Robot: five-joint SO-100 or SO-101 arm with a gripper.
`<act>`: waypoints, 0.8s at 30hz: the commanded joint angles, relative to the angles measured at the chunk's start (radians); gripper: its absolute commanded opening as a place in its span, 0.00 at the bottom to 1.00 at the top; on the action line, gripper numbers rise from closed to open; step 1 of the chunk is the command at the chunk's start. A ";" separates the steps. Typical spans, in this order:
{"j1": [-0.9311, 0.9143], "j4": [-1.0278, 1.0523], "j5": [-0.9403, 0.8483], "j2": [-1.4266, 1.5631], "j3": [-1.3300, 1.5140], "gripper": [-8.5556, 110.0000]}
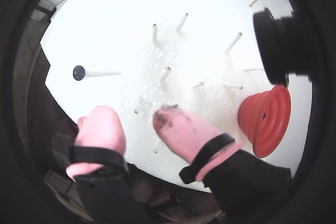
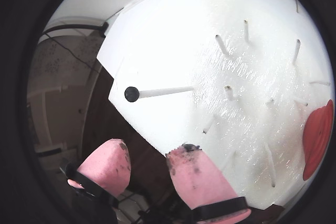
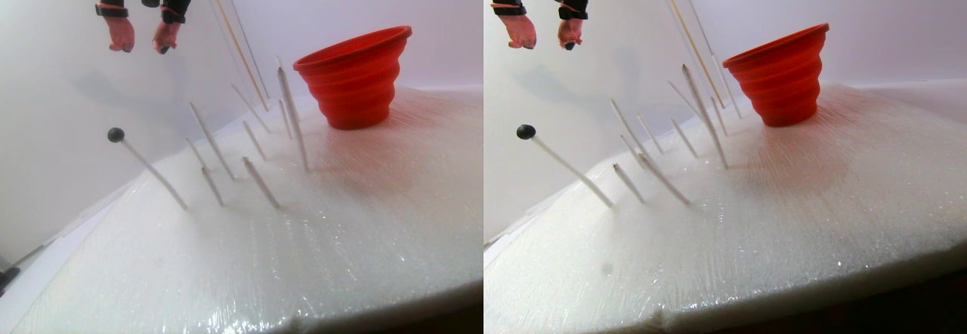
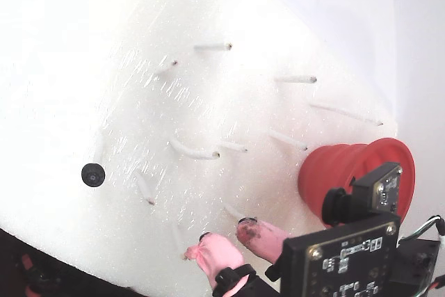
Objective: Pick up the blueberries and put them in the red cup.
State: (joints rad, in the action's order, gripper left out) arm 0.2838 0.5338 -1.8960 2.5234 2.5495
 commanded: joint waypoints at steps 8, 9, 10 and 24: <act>0.083 -0.064 0.009 -0.029 0.000 0.19; 0.086 -0.072 0.011 -0.034 0.005 0.19; 0.089 -0.075 0.011 -0.038 0.008 0.19; 0.127 -0.176 0.003 -0.100 0.060 0.19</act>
State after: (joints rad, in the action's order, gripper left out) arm 0.3590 0.3866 -1.8868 2.4283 2.6170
